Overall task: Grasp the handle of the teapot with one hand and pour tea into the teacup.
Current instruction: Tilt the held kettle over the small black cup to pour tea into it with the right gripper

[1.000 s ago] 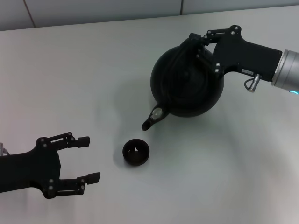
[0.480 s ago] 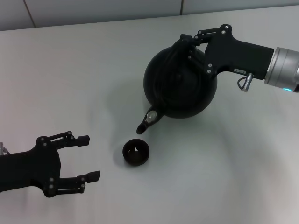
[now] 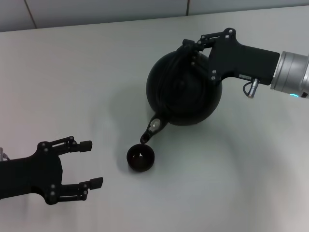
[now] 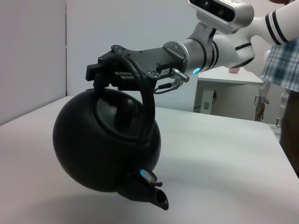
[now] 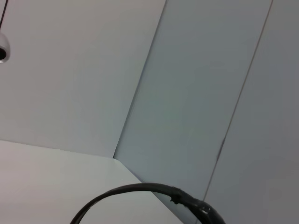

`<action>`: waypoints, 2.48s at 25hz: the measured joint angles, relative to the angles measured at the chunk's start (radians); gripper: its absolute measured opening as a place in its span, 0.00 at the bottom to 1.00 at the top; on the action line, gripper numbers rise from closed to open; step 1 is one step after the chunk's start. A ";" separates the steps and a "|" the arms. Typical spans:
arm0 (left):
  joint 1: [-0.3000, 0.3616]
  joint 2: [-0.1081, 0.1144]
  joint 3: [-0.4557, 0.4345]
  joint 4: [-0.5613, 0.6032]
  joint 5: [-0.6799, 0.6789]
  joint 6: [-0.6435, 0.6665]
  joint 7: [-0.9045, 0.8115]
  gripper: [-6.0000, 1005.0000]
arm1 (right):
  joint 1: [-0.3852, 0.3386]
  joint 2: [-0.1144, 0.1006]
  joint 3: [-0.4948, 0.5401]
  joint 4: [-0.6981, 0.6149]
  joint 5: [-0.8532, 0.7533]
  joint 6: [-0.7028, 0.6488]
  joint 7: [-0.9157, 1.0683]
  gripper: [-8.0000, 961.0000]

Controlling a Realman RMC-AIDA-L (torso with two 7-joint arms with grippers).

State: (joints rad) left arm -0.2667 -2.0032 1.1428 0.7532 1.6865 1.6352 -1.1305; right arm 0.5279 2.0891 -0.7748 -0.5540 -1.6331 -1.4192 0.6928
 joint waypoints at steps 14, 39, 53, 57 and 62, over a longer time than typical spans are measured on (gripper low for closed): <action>0.000 0.000 0.004 -0.008 0.001 0.000 0.000 0.83 | 0.000 0.001 -0.023 -0.005 0.001 -0.004 -0.052 0.14; 0.003 -0.002 0.003 -0.012 0.001 0.000 -0.012 0.83 | 0.004 0.002 -0.095 -0.030 0.047 -0.002 -0.117 0.14; 0.004 -0.003 0.004 -0.012 0.001 0.000 -0.020 0.83 | -0.010 0.002 -0.100 -0.023 0.052 -0.007 -0.126 0.14; 0.004 -0.003 0.006 -0.012 0.001 0.000 -0.026 0.83 | -0.011 0.002 -0.100 -0.023 0.052 -0.004 -0.126 0.14; 0.005 -0.003 0.007 -0.012 0.001 0.000 -0.026 0.83 | -0.011 0.002 -0.100 -0.035 0.052 -0.005 -0.128 0.14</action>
State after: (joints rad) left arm -0.2619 -2.0064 1.1499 0.7409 1.6873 1.6353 -1.1568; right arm 0.5166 2.0907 -0.8744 -0.5886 -1.5808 -1.4240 0.5645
